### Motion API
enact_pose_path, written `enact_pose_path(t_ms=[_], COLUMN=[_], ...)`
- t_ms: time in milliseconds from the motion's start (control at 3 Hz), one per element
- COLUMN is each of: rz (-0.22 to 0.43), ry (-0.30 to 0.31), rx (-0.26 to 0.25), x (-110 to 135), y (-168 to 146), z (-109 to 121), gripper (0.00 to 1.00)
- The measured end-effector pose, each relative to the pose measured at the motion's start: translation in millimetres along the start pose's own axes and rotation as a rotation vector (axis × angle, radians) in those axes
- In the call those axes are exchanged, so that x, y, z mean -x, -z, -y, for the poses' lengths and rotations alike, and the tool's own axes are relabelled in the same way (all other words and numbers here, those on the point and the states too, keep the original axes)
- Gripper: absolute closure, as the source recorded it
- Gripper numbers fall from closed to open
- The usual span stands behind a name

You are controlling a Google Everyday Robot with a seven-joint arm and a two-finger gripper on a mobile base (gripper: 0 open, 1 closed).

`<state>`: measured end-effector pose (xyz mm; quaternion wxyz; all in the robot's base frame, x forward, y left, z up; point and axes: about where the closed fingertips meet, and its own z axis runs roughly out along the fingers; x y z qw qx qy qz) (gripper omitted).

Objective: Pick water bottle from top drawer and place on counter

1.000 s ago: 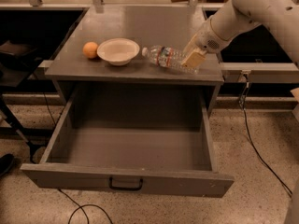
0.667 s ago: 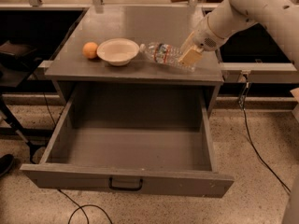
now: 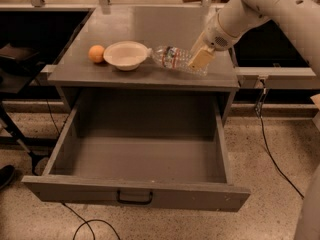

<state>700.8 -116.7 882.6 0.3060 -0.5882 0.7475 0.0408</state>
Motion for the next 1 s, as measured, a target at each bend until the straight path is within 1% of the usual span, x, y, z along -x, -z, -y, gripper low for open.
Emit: enact_pose_path(t_ms=[333,667,1000], rz=[-0.02,-0.028,-0.028], ry=[-0.011,-0.016,-0.016], rx=[0.001,0.001,0.001], x=[-1.9,-3.3,-3.3], y=[0.6,0.8,0.7], z=[0.1,-0.1,-0.1], gripper=[0.06,0.0,0.0])
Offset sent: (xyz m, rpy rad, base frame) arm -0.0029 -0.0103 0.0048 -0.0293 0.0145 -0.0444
